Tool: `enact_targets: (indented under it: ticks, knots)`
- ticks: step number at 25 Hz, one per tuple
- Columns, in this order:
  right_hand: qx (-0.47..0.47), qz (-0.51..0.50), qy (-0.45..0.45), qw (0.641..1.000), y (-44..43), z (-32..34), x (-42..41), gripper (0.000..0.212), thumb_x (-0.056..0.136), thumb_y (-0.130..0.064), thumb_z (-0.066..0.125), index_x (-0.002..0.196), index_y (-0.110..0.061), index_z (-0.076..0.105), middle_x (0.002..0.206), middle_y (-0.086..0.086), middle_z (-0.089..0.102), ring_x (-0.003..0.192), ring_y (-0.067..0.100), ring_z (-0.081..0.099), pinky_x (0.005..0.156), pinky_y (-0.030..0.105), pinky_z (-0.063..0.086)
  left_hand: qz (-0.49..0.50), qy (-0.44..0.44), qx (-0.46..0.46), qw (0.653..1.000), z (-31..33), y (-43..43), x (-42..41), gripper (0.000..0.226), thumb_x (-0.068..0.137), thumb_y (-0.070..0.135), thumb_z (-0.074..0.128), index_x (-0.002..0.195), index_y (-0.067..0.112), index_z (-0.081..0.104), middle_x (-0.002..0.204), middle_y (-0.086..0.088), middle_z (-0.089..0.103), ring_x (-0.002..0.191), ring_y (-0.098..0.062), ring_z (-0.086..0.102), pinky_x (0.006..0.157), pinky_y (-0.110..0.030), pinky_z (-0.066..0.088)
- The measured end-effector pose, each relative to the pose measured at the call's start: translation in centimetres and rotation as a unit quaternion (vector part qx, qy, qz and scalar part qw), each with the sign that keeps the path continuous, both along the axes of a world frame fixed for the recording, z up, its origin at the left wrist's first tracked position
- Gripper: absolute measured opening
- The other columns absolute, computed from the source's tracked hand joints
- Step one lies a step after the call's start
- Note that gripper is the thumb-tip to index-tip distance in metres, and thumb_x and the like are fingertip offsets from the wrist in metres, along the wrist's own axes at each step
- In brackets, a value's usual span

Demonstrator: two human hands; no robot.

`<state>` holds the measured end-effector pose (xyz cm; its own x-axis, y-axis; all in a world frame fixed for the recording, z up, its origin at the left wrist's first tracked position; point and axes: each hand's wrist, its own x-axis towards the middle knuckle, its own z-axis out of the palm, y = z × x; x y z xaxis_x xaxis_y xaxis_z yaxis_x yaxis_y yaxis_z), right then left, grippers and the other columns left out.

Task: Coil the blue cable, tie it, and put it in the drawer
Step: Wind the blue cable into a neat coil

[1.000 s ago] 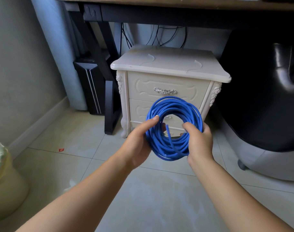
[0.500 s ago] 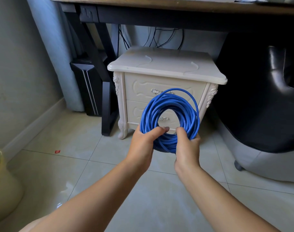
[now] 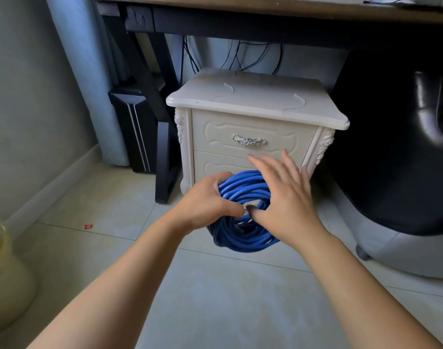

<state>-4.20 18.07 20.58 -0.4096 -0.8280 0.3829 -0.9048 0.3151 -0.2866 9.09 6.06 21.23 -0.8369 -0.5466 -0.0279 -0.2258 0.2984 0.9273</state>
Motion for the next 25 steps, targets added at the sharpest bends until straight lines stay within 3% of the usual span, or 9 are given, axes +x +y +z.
enact_targets:
  ticks: [2, 3, 6, 8, 10, 14, 19, 21, 25]
  knots:
    - [-0.010, 0.003, -0.098, 0.995, -0.2, -0.2, -0.8, 0.069, 0.069, -0.029, 0.073, 0.131, -0.046, 0.048, 0.127, -0.017, 0.053, 0.123, 0.017, 0.049, 0.105, 0.040, 0.039, -0.012, -0.015, 0.009, 1.000, -0.2, 0.1, -0.5, 0.028, 0.068, 0.002, 0.074, 0.091, 0.011, 0.062, 0.068, 0.003, 0.058, 0.060, -0.012, 0.056, 0.062, -0.029, 0.046]
    - [-0.021, -0.005, -0.133, 0.991, -0.3, -0.3, -1.2, 0.061, 0.067, -0.027, 0.073, 0.122, -0.045, 0.055, 0.116, -0.019, 0.055, 0.109, 0.013, 0.056, 0.095, 0.037, 0.046, -0.018, -0.016, 0.015, 1.000, -0.2, 0.1, -0.8, 0.027, 0.069, 0.003, 0.076, 0.091, 0.011, 0.063, 0.070, 0.002, 0.060, 0.062, -0.013, 0.058, 0.064, -0.030, 0.048]
    - [-0.030, -0.041, -0.181, 0.982, -0.9, -0.8, -2.0, 0.050, 0.064, -0.018, 0.073, 0.108, -0.040, 0.063, 0.099, -0.018, 0.053, 0.093, 0.011, 0.057, 0.083, 0.033, 0.050, -0.032, -0.007, 0.049, 0.998, -0.4, -0.2, -1.8, 0.032, 0.072, 0.014, 0.084, 0.099, 0.018, 0.067, 0.082, 0.001, 0.071, 0.075, -0.014, 0.069, 0.074, -0.029, 0.056]
    - [-0.053, -0.076, -0.219, 0.971, -1.4, -1.2, -2.6, 0.044, 0.065, -0.016, 0.073, 0.102, -0.038, 0.064, 0.098, -0.016, 0.056, 0.091, 0.012, 0.058, 0.082, 0.033, 0.050, -0.057, -0.013, 0.066, 0.996, -0.7, -1.1, -2.5, 0.049, 0.071, 0.020, 0.087, 0.113, 0.023, 0.063, 0.094, 0.002, 0.074, 0.085, -0.013, 0.071, 0.078, -0.026, 0.058]
    - [-0.068, -0.097, -0.245, 0.962, -1.8, -1.7, -3.3, 0.039, 0.067, -0.019, 0.074, 0.098, -0.039, 0.063, 0.099, -0.014, 0.058, 0.089, 0.012, 0.059, 0.082, 0.034, 0.050, -0.075, -0.033, 0.059, 0.995, -1.1, -1.8, -3.2, 0.061, 0.069, 0.018, 0.088, 0.121, 0.025, 0.057, 0.098, 0.004, 0.073, 0.085, -0.007, 0.071, 0.076, -0.021, 0.057]
    - [-0.065, -0.089, -0.289, 0.951, -3.3, -2.7, -4.6, 0.039, 0.066, -0.016, 0.074, 0.097, -0.038, 0.063, 0.102, -0.012, 0.059, 0.087, 0.007, 0.060, 0.083, 0.035, 0.052, -0.009, -0.035, 0.012, 0.999, -2.1, -2.6, -4.8, 0.038, 0.072, 0.010, 0.079, 0.104, 0.021, 0.062, 0.077, 0.005, 0.067, 0.064, -0.007, 0.064, 0.063, -0.022, 0.054]
    - [-0.084, 0.016, -0.313, 0.946, -3.8, -2.9, -6.2, 0.060, 0.075, -0.010, 0.075, 0.119, -0.045, 0.055, 0.122, -0.017, 0.048, 0.116, -0.004, 0.050, 0.096, 0.016, 0.041, 0.013, 0.003, 0.129, 0.992, -3.7, -4.9, -6.0, 0.030, 0.076, -0.004, 0.070, 0.103, 0.007, 0.063, 0.072, -0.007, 0.063, 0.066, -0.021, 0.064, 0.067, -0.032, 0.056]
    - [-0.135, 0.049, -0.259, 0.955, -3.7, -3.1, -6.5, 0.046, 0.076, -0.008, 0.077, 0.110, -0.037, 0.063, 0.128, -0.015, 0.046, 0.124, -0.004, 0.045, 0.101, 0.011, 0.035, 0.015, 0.016, 0.173, 0.985, -4.1, -5.6, -6.3, 0.028, 0.074, -0.003, 0.071, 0.100, 0.003, 0.064, 0.072, -0.010, 0.060, 0.065, -0.024, 0.062, 0.062, -0.028, 0.056]
    - [-0.159, 0.068, -0.191, 0.966, -4.8, -4.5, -6.1, 0.016, 0.080, -0.013, 0.077, 0.089, -0.025, 0.072, 0.125, -0.011, 0.051, 0.120, -0.003, 0.048, 0.099, 0.010, 0.034, 0.026, 0.042, 0.240, 0.969, -4.5, -6.3, -6.6, 0.023, 0.062, 0.004, 0.067, 0.083, 0.013, 0.067, 0.064, -0.008, 0.058, 0.057, -0.022, 0.060, 0.055, -0.027, 0.052]
